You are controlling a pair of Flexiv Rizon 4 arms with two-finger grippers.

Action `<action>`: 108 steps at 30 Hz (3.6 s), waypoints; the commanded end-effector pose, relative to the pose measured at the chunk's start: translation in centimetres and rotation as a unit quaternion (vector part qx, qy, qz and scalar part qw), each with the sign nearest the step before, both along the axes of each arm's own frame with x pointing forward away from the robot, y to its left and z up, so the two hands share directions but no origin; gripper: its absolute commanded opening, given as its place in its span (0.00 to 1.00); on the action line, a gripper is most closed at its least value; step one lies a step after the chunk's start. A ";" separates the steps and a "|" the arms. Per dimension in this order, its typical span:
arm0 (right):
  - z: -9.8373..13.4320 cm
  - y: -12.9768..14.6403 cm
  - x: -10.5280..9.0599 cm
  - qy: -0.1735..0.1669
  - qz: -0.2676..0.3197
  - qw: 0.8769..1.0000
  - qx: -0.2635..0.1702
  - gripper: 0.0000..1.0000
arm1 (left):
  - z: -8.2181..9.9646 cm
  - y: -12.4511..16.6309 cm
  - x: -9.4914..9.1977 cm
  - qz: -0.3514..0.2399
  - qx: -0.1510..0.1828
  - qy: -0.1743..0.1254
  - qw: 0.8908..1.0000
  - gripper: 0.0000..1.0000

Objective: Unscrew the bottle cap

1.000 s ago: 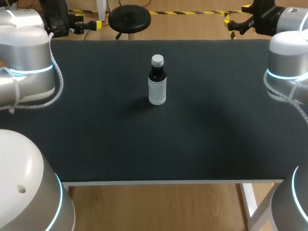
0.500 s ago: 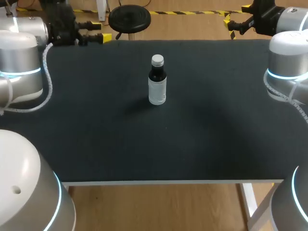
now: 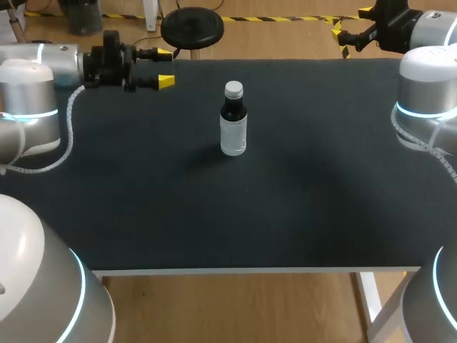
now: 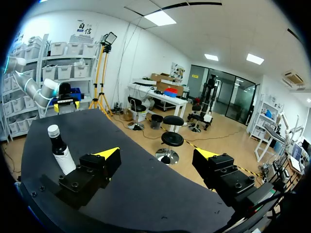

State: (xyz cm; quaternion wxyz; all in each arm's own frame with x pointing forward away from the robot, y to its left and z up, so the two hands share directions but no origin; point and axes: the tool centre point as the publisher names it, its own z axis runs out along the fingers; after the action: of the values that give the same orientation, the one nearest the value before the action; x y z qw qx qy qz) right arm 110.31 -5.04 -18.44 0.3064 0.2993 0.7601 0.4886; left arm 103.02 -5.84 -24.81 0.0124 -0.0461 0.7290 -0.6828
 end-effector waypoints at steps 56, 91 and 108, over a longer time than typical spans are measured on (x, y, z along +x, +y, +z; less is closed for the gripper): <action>0.0 0.0 0.0 0.001 0.000 1.000 -0.001 1.00 | -4.5 -15.0 -5.8 -0.298 -0.041 0.001 0.954 1.00; 0.0 0.0 0.0 0.001 0.000 1.000 -0.001 1.00 | -3.9 -15.1 -6.1 -0.309 -0.040 -0.009 0.950 0.35; 0.0 0.0 0.0 0.001 0.000 1.000 -0.001 1.00 | -3.2 -13.7 -5.4 -0.298 -0.030 -0.028 0.954 0.00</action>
State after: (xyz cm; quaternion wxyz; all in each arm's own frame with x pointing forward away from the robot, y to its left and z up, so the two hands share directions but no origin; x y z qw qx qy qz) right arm 110.31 -5.05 -18.44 0.3065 0.2994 0.7601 0.4886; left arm 97.52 -20.08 -28.29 -0.1762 0.1917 0.6866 -0.6788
